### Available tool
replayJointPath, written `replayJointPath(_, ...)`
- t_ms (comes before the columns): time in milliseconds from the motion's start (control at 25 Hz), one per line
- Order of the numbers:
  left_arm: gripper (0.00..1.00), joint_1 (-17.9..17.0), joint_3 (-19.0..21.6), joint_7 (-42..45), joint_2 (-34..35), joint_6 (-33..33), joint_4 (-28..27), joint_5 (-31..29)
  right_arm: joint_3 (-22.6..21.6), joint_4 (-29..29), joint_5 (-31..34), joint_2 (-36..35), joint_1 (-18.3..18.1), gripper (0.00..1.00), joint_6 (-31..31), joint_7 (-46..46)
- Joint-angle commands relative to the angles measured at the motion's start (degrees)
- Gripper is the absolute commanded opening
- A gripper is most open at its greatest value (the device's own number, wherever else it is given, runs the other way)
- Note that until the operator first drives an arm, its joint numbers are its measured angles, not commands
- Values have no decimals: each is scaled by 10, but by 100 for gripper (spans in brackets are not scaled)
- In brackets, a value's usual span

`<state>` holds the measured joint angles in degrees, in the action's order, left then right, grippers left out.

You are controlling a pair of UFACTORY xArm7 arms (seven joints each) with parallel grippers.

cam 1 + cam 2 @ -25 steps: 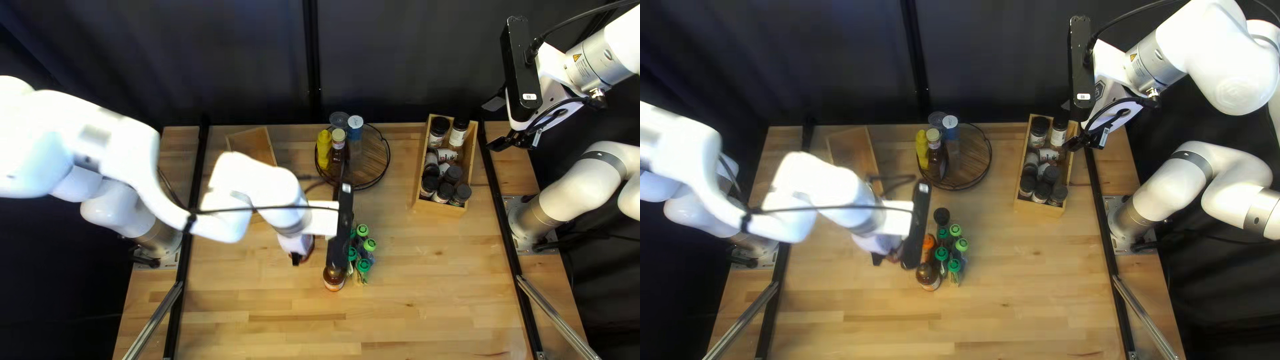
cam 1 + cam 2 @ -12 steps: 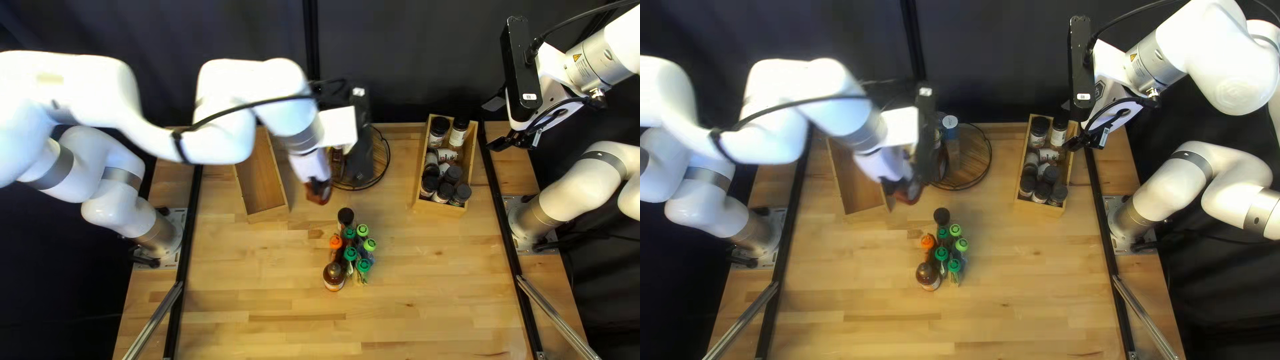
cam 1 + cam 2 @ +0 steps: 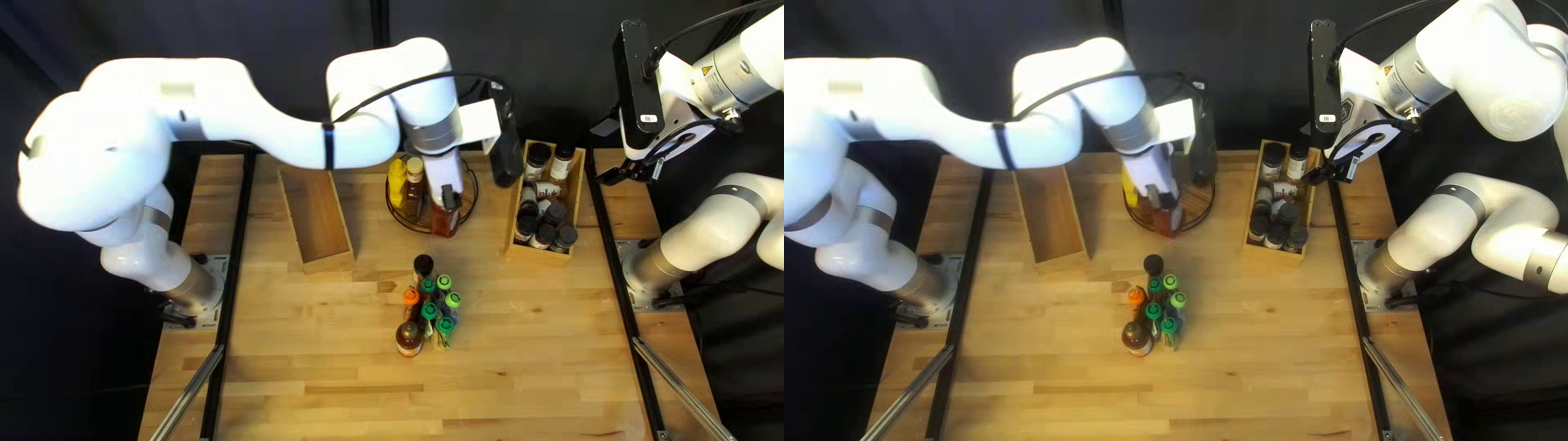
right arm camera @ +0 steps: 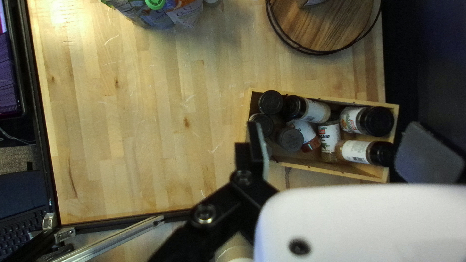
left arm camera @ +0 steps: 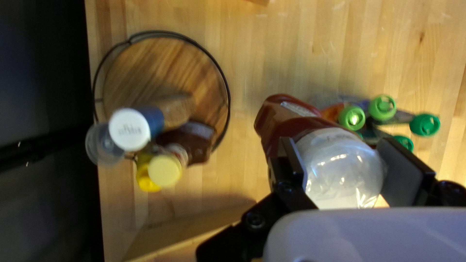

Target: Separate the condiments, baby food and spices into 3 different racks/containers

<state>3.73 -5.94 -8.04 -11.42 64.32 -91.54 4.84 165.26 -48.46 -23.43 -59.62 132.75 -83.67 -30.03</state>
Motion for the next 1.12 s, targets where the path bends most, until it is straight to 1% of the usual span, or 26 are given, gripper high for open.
replayJointPath(40,0,23,-8,-22,-36,-23,-25,22,0,0,0,0,0,100,0,0)
replayJointPath(160,0,36,-13,-29,-62,-30,-44,27,0,0,0,0,0,100,0,0)
replayJointPath(400,0,46,-24,-23,-116,-13,-102,17,0,0,0,0,0,100,0,0)
replayJointPath(480,0,56,-29,-27,-133,-12,-117,19,0,0,0,0,0,100,0,0)
replayJointPath(760,0,84,-39,-29,-175,-26,-140,32,0,0,0,0,0,100,0,0)
replayJointPath(960,0,92,-39,-22,-205,-28,-167,39,0,0,0,0,0,100,0,0)
replayJointPath(1120,0,95,-41,-20,-213,-35,-165,41,0,0,0,0,0,100,0,0)
